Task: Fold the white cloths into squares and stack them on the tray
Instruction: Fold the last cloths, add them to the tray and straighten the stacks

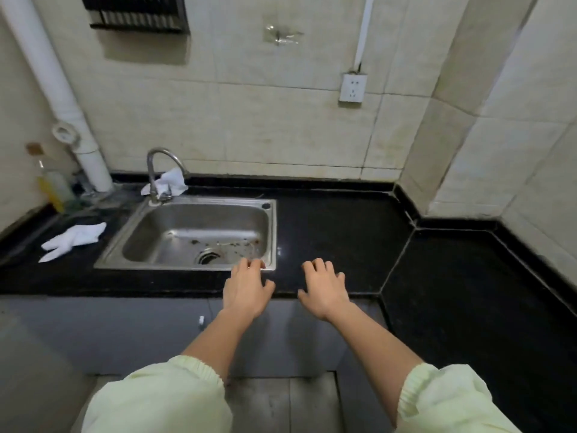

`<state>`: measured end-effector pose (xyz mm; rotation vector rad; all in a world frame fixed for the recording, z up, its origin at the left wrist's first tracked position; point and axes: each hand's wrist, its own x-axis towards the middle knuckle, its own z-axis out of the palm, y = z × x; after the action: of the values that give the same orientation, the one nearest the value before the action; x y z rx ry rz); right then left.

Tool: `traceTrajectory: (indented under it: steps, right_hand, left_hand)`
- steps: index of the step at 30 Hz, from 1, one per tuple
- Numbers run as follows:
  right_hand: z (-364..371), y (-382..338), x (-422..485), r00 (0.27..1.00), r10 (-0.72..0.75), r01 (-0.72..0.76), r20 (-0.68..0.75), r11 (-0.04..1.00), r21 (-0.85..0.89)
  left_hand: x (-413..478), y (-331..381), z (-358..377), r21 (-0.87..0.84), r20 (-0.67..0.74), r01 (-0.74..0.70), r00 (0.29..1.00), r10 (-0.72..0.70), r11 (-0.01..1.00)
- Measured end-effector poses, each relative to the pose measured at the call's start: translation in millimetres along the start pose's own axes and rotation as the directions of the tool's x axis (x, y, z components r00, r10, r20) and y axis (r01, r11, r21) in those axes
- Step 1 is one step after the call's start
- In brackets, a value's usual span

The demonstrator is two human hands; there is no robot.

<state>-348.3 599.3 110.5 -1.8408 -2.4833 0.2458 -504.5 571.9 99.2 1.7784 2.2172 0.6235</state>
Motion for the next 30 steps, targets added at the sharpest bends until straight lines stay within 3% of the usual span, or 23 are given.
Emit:
traceTrajectory:
  steps: [13, 25, 30]
  right_hand:
    - [31.0, -147.8, 198.3, 0.965, -0.256, 0.254, 0.059, 0.966, 0.041]
    - [70.4, -302.7, 375.9, 0.932, -0.327, 0.312, 0.16, 0.944, 0.11]
    - [82.4, -344.6, 430.5, 0.938, -0.3, 0.272, 0.174, 0.947, 0.169]
  left_hand:
    - [148.8, -160.0, -45.2, -0.022, -0.113, 0.205, 0.972, -0.206, 0.978]
    - [308.5, -319.3, -80.1, -0.137, -0.101, 0.306, 0.942, -0.32, 0.942]
    - [359.0, -368.6, -87.4, -0.184, -0.07, 0.36, 0.923, -0.378, 0.914]
